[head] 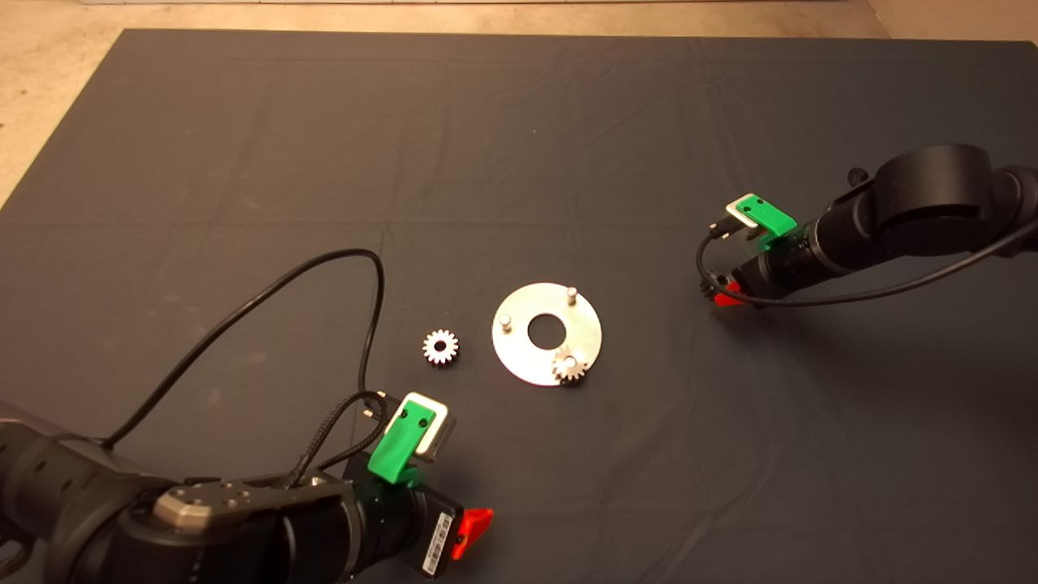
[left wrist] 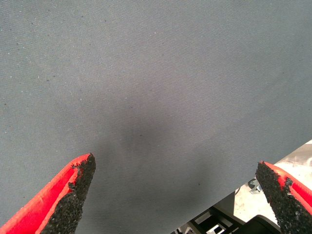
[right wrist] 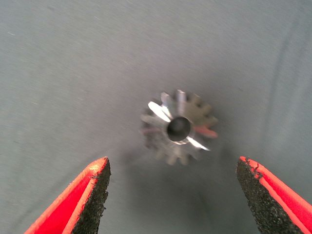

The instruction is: Install three planetary gears onto the carrier pins

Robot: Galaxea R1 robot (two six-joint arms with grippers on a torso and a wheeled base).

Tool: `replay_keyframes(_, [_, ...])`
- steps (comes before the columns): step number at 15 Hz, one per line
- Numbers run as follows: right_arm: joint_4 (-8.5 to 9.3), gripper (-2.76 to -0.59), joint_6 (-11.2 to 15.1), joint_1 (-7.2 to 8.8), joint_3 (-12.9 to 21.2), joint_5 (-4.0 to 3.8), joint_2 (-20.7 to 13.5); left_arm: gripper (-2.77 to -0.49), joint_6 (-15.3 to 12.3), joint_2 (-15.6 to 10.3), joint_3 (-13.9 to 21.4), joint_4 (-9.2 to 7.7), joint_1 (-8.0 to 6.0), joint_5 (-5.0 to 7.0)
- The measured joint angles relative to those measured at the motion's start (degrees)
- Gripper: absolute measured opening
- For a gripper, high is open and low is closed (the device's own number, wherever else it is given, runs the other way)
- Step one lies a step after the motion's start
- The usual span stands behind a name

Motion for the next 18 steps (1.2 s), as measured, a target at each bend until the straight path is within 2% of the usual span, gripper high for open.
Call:
replay_keyframes(5, [0.01,-1.46,0.0,0.0,-0.9,1.31,0.0,-0.89,0.0,0.0,0.0,0.05,0.0,0.0])
replay_keyframes(10, [0.02,-1.46,-0.5,-0.34,-2.9,1.62,0.0,-0.89,0.0,0.0,0.0,0.13,0.0,0.0])
replay_keyframes(12, [0.04,-1.46,-0.6,-1.08,-3.5,3.65,0.0,-0.89,-0.1,0.0,0.0,0.19,0.0,0.0])
replay_keyframes(14, [0.09,-1.46,-0.6,-2.01,-4.1,4.3,0.4,-0.89,-0.2,0.0,0.0,0.21,0.0,0.0])
replay_keyframes(16, [0.1,-1.46,-0.6,-2.01,-4.1,5.32,0.8,-0.89,-0.2,0.0,0.0,0.22,0.0,0.0])
replay_keyframes(18, [0.1,-1.46,-0.6,-2.01,-5.0,5.5,1.3,-0.89,-0.2,0.0,0.0,0.22,0.02,0.0])
